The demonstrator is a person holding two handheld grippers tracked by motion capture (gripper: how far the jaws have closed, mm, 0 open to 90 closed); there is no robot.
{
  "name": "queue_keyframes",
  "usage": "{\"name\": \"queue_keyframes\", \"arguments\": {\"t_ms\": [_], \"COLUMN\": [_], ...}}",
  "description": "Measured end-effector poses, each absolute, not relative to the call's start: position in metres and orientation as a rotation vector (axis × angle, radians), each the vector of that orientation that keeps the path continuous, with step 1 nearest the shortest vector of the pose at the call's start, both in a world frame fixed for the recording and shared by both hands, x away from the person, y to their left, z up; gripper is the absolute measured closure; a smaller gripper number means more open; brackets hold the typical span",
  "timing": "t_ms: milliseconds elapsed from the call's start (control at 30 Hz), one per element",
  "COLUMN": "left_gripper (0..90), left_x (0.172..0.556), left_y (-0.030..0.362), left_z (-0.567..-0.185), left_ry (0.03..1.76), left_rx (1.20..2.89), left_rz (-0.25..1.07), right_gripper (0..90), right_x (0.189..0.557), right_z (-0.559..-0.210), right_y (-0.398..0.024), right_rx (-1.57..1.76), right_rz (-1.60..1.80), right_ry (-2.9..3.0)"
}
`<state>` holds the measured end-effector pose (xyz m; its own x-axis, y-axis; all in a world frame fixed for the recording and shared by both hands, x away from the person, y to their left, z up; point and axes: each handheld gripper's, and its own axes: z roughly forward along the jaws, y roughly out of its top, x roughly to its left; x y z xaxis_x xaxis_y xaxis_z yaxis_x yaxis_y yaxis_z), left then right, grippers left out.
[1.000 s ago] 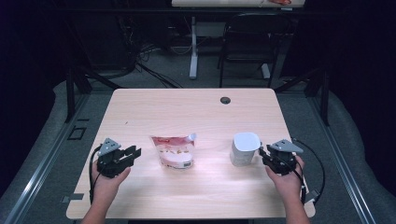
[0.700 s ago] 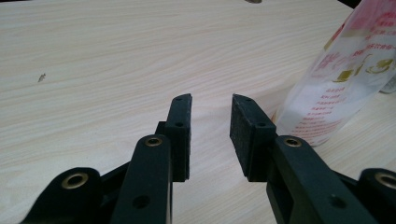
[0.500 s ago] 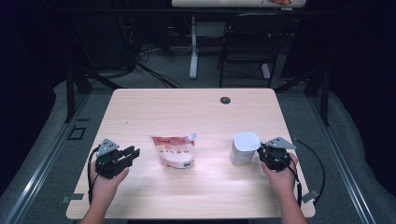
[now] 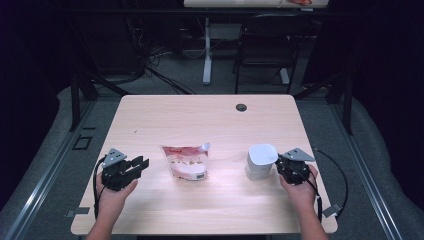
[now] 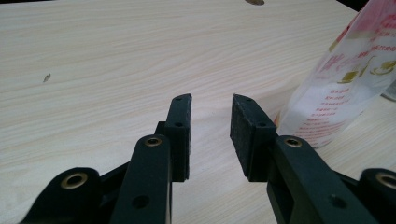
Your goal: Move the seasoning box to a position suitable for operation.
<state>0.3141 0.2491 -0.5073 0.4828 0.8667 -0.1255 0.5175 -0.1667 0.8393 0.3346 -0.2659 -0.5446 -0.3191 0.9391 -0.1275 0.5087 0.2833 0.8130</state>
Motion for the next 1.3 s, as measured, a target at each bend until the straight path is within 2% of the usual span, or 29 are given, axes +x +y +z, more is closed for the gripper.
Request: {"name": "queue_keyframes", "arguments": {"t_ms": [167, 1300], "left_gripper": [69.0, 69.5], "left_x": [0.315, 0.318], "left_y": [0.249, 0.245], "left_z": [-0.508, -0.507], "left_ry": [1.159, 1.154], "left_rx": [1.831, 1.838], "left_rz": [0.488, 0.494], "right_gripper": [82.4, 81.3], "right_x": [0.327, 0.291], "right_z": [-0.543, -0.543], "right_y": [-0.259, -0.196], "right_rx": [1.286, 1.203], "right_rz": [0.922, 0.976], "right_ry": [1.978, 2.097]}}
